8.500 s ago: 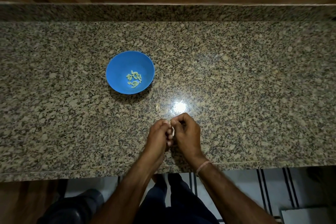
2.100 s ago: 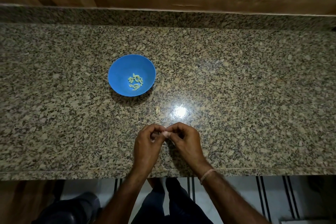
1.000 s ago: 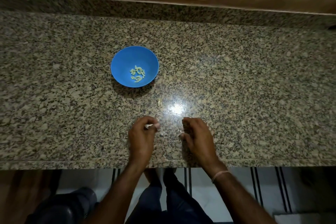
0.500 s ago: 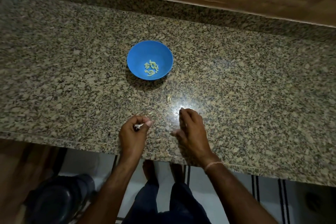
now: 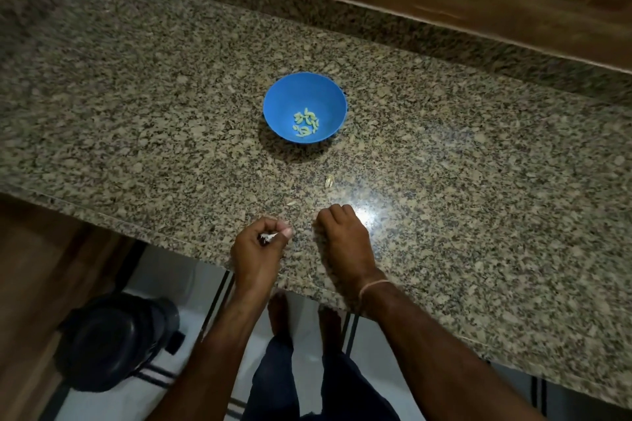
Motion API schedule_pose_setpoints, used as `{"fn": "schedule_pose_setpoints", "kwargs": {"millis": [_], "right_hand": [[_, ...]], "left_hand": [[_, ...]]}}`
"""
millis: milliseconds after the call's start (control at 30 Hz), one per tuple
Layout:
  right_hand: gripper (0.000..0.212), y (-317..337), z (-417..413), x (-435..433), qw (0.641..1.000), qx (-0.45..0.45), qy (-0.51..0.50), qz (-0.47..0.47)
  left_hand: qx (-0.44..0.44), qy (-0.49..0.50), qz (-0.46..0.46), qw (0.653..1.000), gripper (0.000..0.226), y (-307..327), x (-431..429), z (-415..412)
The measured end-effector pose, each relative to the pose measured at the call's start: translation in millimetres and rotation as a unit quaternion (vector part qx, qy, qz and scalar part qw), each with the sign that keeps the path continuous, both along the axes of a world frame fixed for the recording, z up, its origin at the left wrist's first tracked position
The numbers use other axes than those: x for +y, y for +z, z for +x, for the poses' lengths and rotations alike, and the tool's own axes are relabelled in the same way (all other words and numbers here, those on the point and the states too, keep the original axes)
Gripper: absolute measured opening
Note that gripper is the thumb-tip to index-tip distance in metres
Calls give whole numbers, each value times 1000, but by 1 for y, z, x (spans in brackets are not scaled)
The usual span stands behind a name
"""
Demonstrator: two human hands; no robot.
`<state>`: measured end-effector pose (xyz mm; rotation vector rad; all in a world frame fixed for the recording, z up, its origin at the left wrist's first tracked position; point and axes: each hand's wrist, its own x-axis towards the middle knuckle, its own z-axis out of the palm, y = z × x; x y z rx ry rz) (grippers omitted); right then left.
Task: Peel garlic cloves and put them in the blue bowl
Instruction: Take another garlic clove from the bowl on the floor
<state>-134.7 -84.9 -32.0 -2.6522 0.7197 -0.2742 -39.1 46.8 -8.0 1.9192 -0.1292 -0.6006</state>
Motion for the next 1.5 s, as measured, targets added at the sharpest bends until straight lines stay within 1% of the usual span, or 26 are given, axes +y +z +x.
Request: {"fn": "schedule_pose_setpoints", "kwargs": {"millis": [67, 100, 133, 167, 200, 233, 300, 400, 500, 567, 633, 767, 800, 900, 1000, 1100, 1200, 1267, 1367, 1433, 1500], "right_hand": [[12, 2, 0, 4, 999, 27, -6, 37], [15, 7, -1, 8, 994, 15, -32, 104], [20, 13, 0, 16, 977, -11, -70, 199], [23, 17, 3, 24, 947, -45, -106, 301], [24, 23, 7, 32, 913, -67, -132, 379], [24, 24, 14, 44, 897, -64, -138, 415], [27, 30, 34, 77, 863, -38, -119, 490], [31, 31, 64, 140, 805, 0, -82, 587], [30, 29, 98, 208, 760, 42, -54, 646], [28, 26, 120, 259, 737, 70, -49, 671], [25, 23, 137, 310, 725, 98, -42, 681], [36, 4, 171, 402, 696, 128, -26, 706], [36, -1, 177, 421, 693, 134, -29, 708], [35, -23, 193, 467, 699, 167, -47, 693], [36, -49, 208, 502, 711, 218, -47, 667], [31, -79, 224, 529, 723, 267, -41, 635], [27, -124, 237, 547, 726, 307, -57, 612], [25, -161, 241, 552, 727, 342, -69, 591], [24, -223, 247, 554, 702, 349, -118, 610], [19, -270, 256, 558, 679, 348, -143, 630], [12, -316, 271, 568, 660, 350, -164, 644]], "left_hand": [[9, 19, -10, 1000, 17, 2, 7, 0], [13, 30, -13, 999, 16, 3, 11, -1], [19, 43, -18, 999, 14, 4, 17, -1], [21, 59, -22, 998, 12, 6, 24, -1], [16, 72, -23, 997, 11, 7, 32, -1], [7, 84, -22, 996, 12, 8, 43, 0], [-3, 112, -12, 994, 13, 5, 71, 6], [14, 175, -15, 984, 16, 0, 129, 17], [13, 241, -20, 970, 18, -2, 204, 28], [20, 287, -25, 957, 15, -2, 262, 36], [15, 326, -13, 945, 13, -4, 318, 39], [16, 407, 1, 913, 14, -18, 421, 46], [18, 420, 9, 907, 16, -23, 442, 46], [35, 447, 28, 893, 19, -39, 495, 50], [63, 476, 25, 877, 13, -60, 528, 63], [93, 511, 14, 854, 6, -88, 551, 75], [125, 527, 17, 840, 6, -129, 571, 87], [165, 526, 18, 834, 9, -168, 578, 90], [247, 549, 4, 798, 13, -237, 582, 95], [304, 573, -25, 761, 13, -285, 580, 105], [341, 589, -51, 731, 2, -334, 577, 121]]}}
